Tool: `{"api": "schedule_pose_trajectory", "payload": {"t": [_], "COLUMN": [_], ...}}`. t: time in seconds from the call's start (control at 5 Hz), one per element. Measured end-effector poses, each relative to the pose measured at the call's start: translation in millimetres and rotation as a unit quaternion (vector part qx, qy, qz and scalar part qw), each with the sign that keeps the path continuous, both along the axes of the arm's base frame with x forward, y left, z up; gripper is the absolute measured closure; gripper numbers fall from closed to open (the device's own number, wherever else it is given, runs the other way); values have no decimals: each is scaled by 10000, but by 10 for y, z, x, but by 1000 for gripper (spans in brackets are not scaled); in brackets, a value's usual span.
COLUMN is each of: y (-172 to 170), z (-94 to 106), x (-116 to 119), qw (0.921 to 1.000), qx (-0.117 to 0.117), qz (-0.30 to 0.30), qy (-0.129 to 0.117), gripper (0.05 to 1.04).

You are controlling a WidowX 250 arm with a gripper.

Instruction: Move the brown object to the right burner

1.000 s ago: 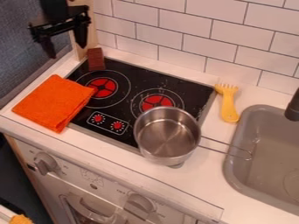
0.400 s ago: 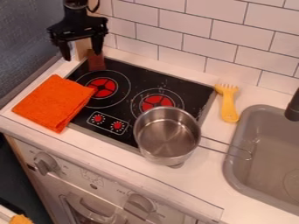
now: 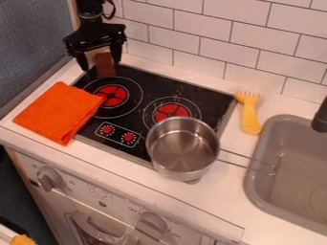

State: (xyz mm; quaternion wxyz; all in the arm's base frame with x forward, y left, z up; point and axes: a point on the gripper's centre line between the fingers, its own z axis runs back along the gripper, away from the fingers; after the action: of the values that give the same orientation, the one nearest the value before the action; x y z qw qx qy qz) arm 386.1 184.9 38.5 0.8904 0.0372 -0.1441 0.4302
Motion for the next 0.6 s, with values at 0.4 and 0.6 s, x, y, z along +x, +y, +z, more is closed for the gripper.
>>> {"api": "schedule_pose_trajectory", "payload": {"t": [0.4,0.6], "y": [68,109], "z": [-224,-225], "x": [68,107], "qw": [9998,9997], "qx": [7,61], "qz": [6,-18], "qy": [216,232], "gripper": [81,133]}}
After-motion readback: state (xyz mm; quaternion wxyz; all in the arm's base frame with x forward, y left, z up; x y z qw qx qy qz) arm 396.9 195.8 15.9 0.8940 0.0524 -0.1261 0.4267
